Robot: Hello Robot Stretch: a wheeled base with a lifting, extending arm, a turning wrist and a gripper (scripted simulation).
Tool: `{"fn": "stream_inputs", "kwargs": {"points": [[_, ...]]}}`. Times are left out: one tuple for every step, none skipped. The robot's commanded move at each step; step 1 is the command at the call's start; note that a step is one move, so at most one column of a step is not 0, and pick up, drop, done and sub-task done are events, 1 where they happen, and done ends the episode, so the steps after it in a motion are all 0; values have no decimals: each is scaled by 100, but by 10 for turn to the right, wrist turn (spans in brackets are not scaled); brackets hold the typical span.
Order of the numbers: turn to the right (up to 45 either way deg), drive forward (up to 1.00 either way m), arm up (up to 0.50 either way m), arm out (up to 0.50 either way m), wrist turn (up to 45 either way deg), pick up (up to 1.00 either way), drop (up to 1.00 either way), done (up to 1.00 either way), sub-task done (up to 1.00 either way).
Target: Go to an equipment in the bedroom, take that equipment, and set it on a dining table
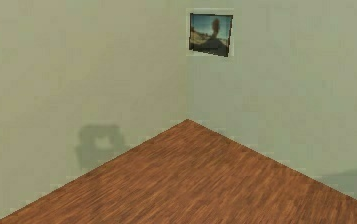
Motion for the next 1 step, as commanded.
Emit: {"fn": "stream_inputs", "kwargs": {"points": [[0, 0, 0, 0, -450, 0, 0, 0, 0]]}}
